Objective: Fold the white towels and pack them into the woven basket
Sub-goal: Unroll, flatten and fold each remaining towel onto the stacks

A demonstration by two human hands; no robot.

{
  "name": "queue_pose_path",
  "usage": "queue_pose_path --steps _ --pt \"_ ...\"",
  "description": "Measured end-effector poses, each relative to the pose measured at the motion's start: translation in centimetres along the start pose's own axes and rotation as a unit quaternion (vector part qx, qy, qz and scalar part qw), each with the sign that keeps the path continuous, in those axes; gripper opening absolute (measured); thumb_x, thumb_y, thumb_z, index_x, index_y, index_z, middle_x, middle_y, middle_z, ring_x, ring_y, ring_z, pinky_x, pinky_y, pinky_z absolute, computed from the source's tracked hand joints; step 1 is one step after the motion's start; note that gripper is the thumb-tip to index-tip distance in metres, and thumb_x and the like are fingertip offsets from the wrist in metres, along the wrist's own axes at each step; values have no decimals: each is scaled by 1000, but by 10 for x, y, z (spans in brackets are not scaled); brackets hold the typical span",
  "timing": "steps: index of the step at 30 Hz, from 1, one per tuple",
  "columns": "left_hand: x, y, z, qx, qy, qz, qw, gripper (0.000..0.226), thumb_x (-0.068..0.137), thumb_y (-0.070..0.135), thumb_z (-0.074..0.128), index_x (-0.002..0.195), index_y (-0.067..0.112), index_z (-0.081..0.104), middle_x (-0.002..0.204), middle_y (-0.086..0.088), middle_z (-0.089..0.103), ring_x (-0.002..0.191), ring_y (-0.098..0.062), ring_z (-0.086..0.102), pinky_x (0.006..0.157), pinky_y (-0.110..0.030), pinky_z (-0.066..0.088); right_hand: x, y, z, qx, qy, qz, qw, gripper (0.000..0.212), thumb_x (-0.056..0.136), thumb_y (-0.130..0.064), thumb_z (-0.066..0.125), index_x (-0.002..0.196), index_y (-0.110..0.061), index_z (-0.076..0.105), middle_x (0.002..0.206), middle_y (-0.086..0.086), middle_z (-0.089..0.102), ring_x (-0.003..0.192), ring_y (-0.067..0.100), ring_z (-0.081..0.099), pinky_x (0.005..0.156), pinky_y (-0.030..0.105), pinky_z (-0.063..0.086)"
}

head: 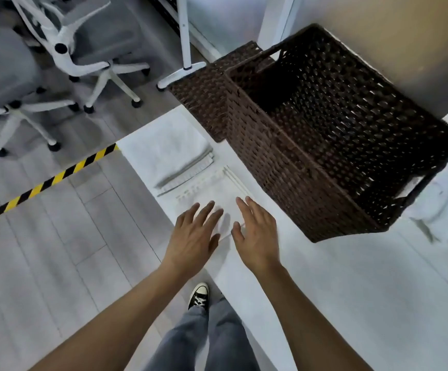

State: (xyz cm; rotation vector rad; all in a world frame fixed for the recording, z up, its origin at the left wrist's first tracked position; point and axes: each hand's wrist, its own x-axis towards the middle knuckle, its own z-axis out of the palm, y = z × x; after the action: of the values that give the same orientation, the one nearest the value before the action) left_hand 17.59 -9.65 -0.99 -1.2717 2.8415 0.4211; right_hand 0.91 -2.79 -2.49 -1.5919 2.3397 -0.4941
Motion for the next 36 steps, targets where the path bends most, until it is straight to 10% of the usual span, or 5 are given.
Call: queue_pose_path --steps 15,36 --pt "-3 103 -48 -50 62 187 979 38 89 29 68 127 24 61 142 -1 56 127 -31 51 103 -45 41 -87 45 -115 -8 176 124 977 51 93 -26 57 144 -24 52 141 2 54 125 23 53 106 43 45" --pt "38 346 44 -77 1 274 959 37 84 27 63 121 26 64 129 3 60 117 -22 56 96 -35 42 -183 293 -184 25 175 244 954 54 92 -21 62 144 -25 51 136 -3 57 121 21 53 104 37 41"
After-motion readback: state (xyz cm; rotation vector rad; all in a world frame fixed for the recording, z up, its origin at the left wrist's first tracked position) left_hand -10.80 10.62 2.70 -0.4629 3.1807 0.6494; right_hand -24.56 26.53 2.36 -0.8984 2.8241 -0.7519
